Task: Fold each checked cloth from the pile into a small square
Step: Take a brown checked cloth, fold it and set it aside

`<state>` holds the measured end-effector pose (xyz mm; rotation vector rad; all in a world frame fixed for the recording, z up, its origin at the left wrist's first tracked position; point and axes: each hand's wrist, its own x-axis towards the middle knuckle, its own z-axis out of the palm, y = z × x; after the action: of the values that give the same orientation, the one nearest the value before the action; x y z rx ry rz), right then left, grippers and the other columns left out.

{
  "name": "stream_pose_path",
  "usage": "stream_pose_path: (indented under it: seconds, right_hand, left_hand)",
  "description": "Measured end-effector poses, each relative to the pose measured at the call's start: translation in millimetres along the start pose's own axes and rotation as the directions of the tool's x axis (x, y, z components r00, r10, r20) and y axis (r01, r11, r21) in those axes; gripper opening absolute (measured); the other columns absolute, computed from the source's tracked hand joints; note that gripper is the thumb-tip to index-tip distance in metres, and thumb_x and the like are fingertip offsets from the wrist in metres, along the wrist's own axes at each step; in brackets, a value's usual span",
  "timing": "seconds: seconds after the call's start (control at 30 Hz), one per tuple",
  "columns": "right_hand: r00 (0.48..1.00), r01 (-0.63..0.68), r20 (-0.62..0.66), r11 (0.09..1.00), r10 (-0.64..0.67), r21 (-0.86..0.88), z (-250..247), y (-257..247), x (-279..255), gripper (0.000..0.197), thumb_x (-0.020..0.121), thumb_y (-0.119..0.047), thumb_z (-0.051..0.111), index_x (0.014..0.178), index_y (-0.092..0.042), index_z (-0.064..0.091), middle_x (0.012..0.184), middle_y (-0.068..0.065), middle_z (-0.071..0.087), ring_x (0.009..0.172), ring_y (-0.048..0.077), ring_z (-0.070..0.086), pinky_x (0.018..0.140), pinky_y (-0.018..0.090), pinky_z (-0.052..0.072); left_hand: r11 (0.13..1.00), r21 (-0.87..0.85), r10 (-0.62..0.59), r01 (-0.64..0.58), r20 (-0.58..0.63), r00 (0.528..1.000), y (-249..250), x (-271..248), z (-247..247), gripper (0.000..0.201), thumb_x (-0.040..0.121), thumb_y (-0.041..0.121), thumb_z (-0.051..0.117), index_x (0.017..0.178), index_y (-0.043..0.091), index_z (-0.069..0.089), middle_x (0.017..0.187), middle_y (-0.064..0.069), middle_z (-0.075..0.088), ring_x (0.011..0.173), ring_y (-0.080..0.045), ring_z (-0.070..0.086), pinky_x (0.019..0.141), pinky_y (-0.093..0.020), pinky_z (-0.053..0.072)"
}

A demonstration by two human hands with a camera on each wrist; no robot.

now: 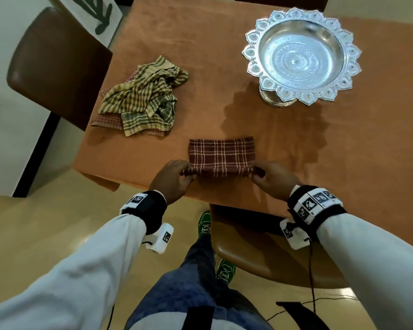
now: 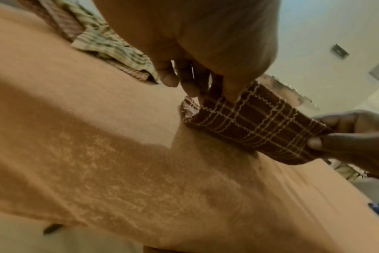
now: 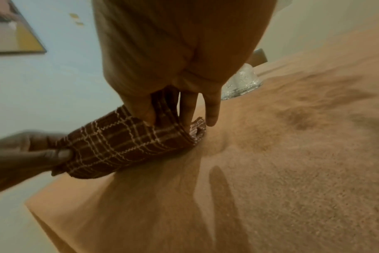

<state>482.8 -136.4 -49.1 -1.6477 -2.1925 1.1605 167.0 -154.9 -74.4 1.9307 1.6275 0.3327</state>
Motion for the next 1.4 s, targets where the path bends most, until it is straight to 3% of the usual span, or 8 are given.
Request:
stream_pose_path:
  seconds: [0.17, 0.27, 0.43, 0.63, 1.07, 1.23, 1.33, 1.4]
  right_hand:
    - [0.958, -0.159, -0.199, 0.961, 0.205, 0.225, 5.4, -1.5, 38.7, 0.010, 0.095, -0.018, 0.059, 0.105, -0.015, 0.060, 0.084, -0.012, 0.059, 0.071, 0.002, 0.054, 0.058, 0.013, 0.039]
    - [0.900, -0.270, -0.270, 0.923, 0.343, 0.274, 15.6, 2.7, 65.2, 0.023, 0.096, -0.016, 0.058, 0.118, -0.009, 0.060, 0.102, 0.001, 0.064, 0.090, 0.017, 0.059, 0.074, 0.023, 0.040]
    - [0.851, -0.369, -0.308, 0.902, 0.425, 0.223, 34.6, 8.0, 90.4, 0.023, 0.098, -0.020, 0.051, 0.117, -0.007, 0.056, 0.112, 0.015, 0.064, 0.101, 0.032, 0.061, 0.086, 0.033, 0.048]
    - [0.835, -0.448, -0.333, 0.893, 0.437, 0.046, 39.3, 8.5, 96.3, 0.022, 0.102, -0.028, 0.038, 0.110, -0.009, 0.046, 0.097, 0.019, 0.066, 0.083, 0.038, 0.064, 0.075, 0.049, 0.054]
    - [0.845, -0.461, -0.331, 0.886, 0.420, -0.053, 31.5, 10.3, 92.4, 0.030, 0.102, -0.035, 0.041, 0.114, -0.008, 0.049, 0.089, 0.022, 0.067, 0.080, 0.039, 0.065, 0.065, 0.039, 0.051]
    - [0.793, -0.543, -0.339, 0.840, 0.506, -0.015, 35.5, 10.6, 92.0, 0.043, 0.100, -0.048, 0.038, 0.115, -0.008, 0.044, 0.097, 0.021, 0.067, 0.089, 0.042, 0.065, 0.076, 0.046, 0.052]
    - [0.785, -0.541, -0.449, 0.825, 0.426, -0.163, 32.5, 0.1, 89.5, 0.054, 0.097, -0.049, 0.039, 0.131, -0.007, 0.038, 0.125, 0.020, 0.056, 0.115, 0.041, 0.053, 0.096, 0.051, 0.039]
    - [0.863, -0.401, -0.454, 0.846, 0.221, -0.352, 33.8, -15.8, 85.8, 0.056, 0.097, -0.042, 0.039, 0.142, -0.009, 0.031, 0.144, 0.017, 0.039, 0.134, 0.038, 0.035, 0.108, 0.055, 0.026]
  left_hand:
    - [0.914, -0.315, -0.260, 0.256, 0.029, 0.965, 1.5, 26.7, 3.2, 0.016, 0.098, 0.028, 0.055, 0.093, 0.012, 0.054, 0.084, -0.002, 0.061, 0.079, -0.023, 0.055, 0.064, -0.032, 0.040]
    - [0.906, -0.262, -0.340, 0.332, 0.017, 0.940, 3.7, 52.2, 9.2, 0.030, 0.100, 0.038, 0.047, 0.111, 0.011, 0.054, 0.104, -0.013, 0.067, 0.093, -0.032, 0.063, 0.076, -0.039, 0.050]
    - [0.866, -0.017, -0.500, 0.500, 0.020, 0.866, 13.0, 76.4, 20.6, 0.033, 0.102, 0.036, 0.040, 0.114, 0.007, 0.046, 0.111, -0.024, 0.063, 0.099, -0.044, 0.060, 0.070, -0.037, 0.038]
    - [0.856, 0.102, -0.506, 0.507, -0.042, 0.862, 16.1, 81.7, 33.9, 0.033, 0.103, 0.037, 0.035, 0.118, 0.007, 0.042, 0.104, -0.022, 0.066, 0.090, -0.043, 0.063, 0.065, -0.039, 0.039]
    - [0.839, 0.134, -0.518, 0.527, -0.102, 0.849, 17.6, 76.9, 38.2, 0.031, 0.104, 0.040, 0.032, 0.113, 0.011, 0.038, 0.098, -0.018, 0.068, 0.085, -0.039, 0.065, 0.064, -0.037, 0.037]
    - [0.814, 0.034, -0.566, 0.580, -0.177, 0.805, 16.7, 72.2, 35.7, 0.039, 0.099, 0.047, 0.037, 0.117, 0.012, 0.034, 0.100, -0.014, 0.068, 0.086, -0.037, 0.064, 0.069, -0.038, 0.042]
    - [0.911, 0.136, -0.315, 0.390, -0.381, 0.869, 15.3, 66.8, 36.4, 0.044, 0.094, 0.042, 0.045, 0.121, 0.008, 0.041, 0.115, -0.016, 0.058, 0.103, -0.037, 0.054, 0.085, -0.044, 0.044]
    - [0.942, 0.317, 0.005, 0.111, -0.343, 0.939, 20.9, 68.5, 45.8, 0.043, 0.091, 0.037, 0.048, 0.124, 0.009, 0.049, 0.126, -0.015, 0.054, 0.114, -0.035, 0.048, 0.096, -0.046, 0.039]
